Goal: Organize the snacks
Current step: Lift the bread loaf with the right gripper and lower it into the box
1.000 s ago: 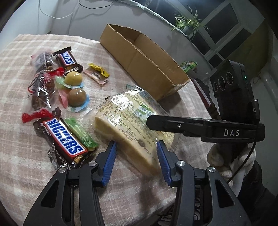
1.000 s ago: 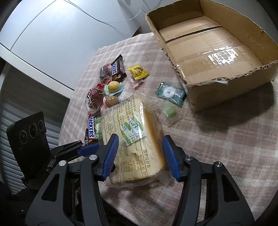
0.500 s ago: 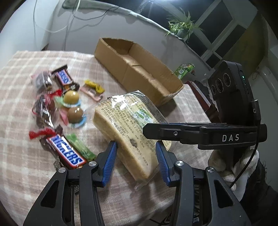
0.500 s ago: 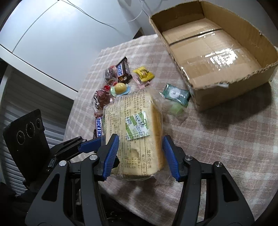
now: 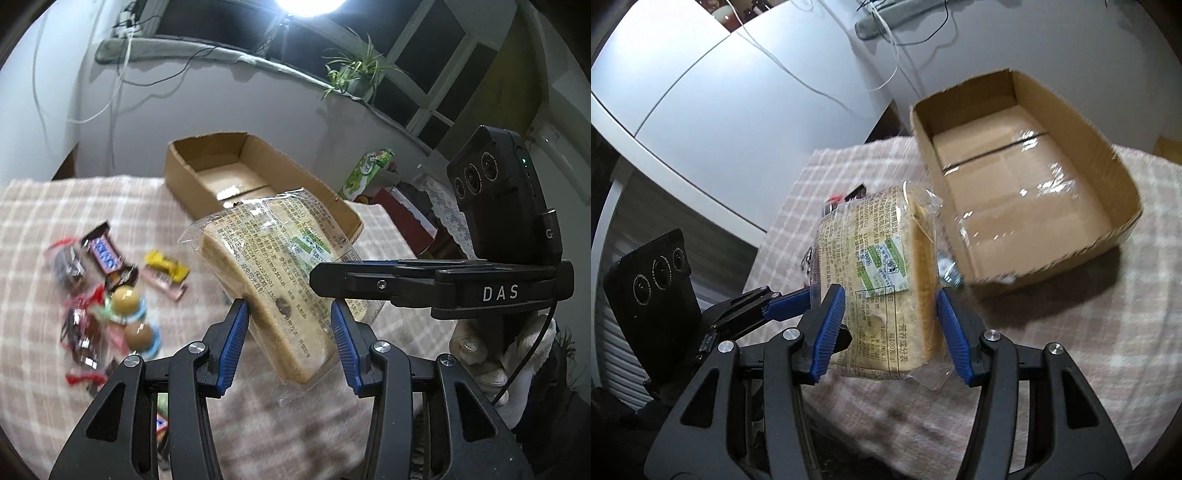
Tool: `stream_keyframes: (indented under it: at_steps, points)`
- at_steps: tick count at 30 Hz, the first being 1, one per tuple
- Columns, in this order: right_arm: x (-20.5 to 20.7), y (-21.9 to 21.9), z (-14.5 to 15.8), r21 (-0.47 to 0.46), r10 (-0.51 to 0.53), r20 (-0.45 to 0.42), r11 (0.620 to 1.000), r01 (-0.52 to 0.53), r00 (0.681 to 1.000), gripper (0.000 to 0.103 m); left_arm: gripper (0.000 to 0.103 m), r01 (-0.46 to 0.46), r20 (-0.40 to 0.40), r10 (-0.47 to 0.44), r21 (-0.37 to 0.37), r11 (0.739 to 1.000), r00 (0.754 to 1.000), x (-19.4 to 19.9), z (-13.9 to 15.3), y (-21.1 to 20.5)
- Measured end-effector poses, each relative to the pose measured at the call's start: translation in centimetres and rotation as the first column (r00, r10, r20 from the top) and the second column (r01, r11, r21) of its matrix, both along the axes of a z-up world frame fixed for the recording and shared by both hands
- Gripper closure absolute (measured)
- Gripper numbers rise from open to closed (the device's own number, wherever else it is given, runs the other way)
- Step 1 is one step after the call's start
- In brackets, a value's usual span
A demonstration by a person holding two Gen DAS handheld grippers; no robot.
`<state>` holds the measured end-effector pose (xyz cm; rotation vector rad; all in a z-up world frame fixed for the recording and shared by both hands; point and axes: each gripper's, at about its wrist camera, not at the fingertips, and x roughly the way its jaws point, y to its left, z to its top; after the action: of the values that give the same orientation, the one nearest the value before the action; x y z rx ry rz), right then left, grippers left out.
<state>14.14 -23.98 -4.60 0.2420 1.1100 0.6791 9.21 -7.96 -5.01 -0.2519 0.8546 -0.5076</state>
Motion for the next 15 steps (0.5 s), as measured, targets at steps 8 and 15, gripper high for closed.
stream_keyframes:
  at_steps: [8,15]
  points:
    - [2.3,-1.7,1.2,-0.004,-0.028,0.026,1.000,0.028,0.999,0.048,0.059,0.022,0.026,-0.022,0.013,1.000,0.999,2.6,0.8,-1.9]
    - [5.9,-3.4,1.7,-0.014,-0.051,0.044,0.999,0.051,0.998,0.048,0.059,0.029,0.030,-0.029,0.019,0.999,0.999,6.0,1.0,-3.6]
